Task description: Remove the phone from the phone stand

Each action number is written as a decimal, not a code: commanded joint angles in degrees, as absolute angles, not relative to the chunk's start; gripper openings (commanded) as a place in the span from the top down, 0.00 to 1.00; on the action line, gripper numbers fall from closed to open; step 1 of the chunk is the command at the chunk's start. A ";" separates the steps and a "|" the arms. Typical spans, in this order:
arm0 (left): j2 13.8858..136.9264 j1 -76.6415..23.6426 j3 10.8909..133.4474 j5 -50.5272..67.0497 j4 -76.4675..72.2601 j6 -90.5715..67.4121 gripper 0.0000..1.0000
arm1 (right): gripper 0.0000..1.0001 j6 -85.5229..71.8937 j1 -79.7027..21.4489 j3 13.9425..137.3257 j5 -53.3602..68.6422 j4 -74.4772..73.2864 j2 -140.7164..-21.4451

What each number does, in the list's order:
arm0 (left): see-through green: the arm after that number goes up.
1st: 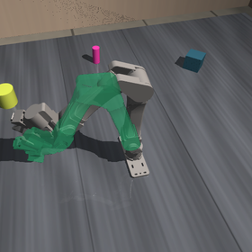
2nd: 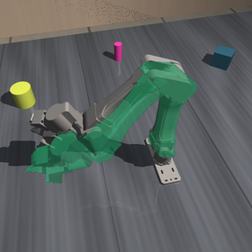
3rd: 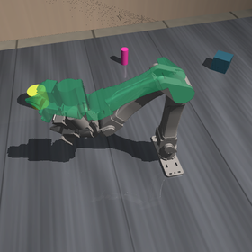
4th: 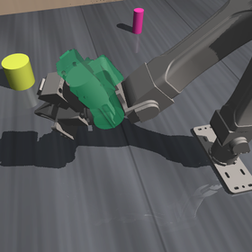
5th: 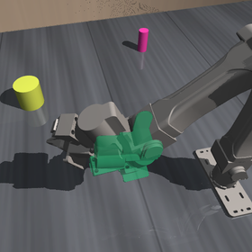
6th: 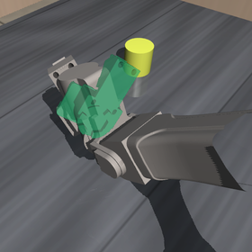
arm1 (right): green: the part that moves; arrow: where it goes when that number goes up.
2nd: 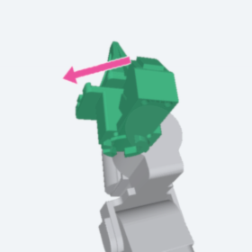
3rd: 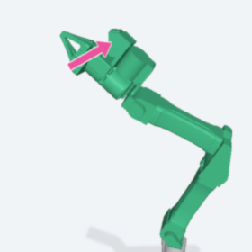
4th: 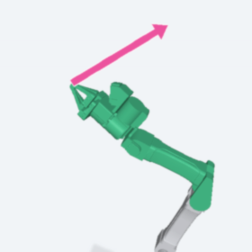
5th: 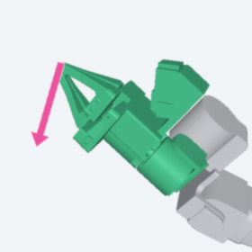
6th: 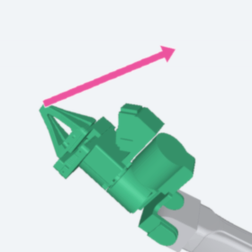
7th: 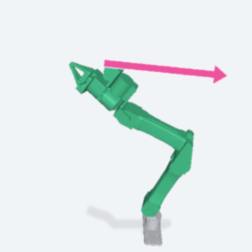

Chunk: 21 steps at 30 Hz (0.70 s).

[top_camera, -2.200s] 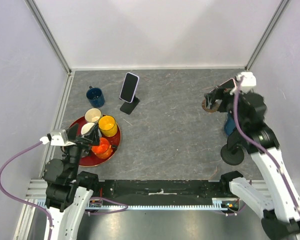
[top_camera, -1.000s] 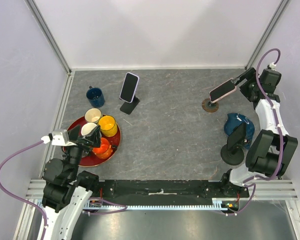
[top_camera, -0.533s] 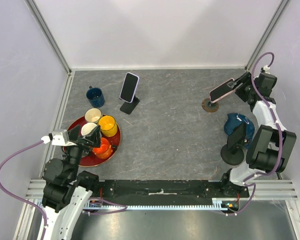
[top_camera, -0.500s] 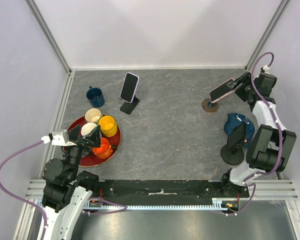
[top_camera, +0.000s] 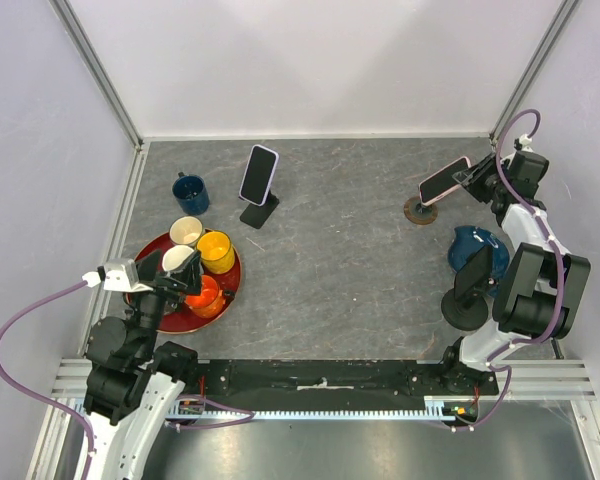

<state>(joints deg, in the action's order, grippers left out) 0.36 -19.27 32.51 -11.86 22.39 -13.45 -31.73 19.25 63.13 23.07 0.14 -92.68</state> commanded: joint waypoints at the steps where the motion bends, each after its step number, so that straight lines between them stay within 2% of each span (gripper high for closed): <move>1: -5.10 -19.42 33.75 -11.25 21.18 -11.51 0.00 | 0.67 -30.50 19.25 62.32 26.01 5.36 -91.50; 3: -5.10 -19.42 33.75 -11.16 21.10 -11.51 0.00 | 0.76 -30.32 19.25 61.88 26.10 6.06 -90.53; 5: -5.01 -19.42 33.58 -11.08 21.09 -11.51 0.00 | 0.80 -30.15 19.25 61.26 26.10 6.77 -89.92; 6: -5.01 -19.42 33.66 -11.07 21.18 -11.51 0.00 | 0.87 -29.71 19.25 61.35 26.28 6.85 -89.30; 9: -5.01 -19.42 33.57 -10.90 21.01 -11.51 0.00 | 0.99 -29.44 19.25 61.08 27.86 7.99 -88.51; 21: -4.75 -19.42 33.40 -10.11 20.92 -11.43 0.01 | 1.00 -29.27 19.25 58.19 29.62 15.55 -81.05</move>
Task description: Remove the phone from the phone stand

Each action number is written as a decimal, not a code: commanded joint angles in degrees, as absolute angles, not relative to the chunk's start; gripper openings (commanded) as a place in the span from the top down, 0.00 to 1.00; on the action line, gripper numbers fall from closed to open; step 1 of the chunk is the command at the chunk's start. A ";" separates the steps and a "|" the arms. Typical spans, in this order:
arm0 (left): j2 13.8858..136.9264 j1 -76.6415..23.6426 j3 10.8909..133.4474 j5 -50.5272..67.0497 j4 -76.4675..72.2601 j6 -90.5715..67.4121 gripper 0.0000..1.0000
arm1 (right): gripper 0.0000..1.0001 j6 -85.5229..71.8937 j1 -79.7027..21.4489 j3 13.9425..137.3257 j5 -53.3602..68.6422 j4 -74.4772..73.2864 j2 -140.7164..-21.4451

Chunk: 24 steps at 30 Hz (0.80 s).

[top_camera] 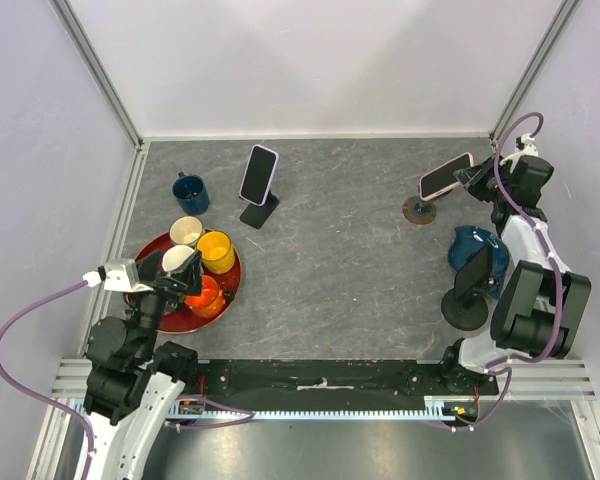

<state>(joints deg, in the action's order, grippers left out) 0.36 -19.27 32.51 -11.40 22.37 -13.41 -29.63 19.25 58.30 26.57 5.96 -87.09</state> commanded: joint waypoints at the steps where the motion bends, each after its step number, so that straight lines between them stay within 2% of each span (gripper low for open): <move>1: -4.75 -19.42 33.40 -10.11 20.92 -11.43 0.01 | 1.00 -29.27 19.16 57.57 29.71 16.51 -80.51; 10: -4.13 -19.51 32.78 -7.48 19.78 -10.73 0.02 | 1.00 -28.92 16.09 56.42 30.50 17.67 -73.04; 24: -0.35 -19.25 32.17 -2.29 18.54 -9.67 0.03 | 1.00 -28.03 -3.95 55.99 35.15 5.62 -67.59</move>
<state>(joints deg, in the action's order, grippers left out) 0.36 -19.27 32.38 -4.75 20.82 -11.90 -27.00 -0.47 55.48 31.62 4.25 -70.22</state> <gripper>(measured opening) 0.972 0.212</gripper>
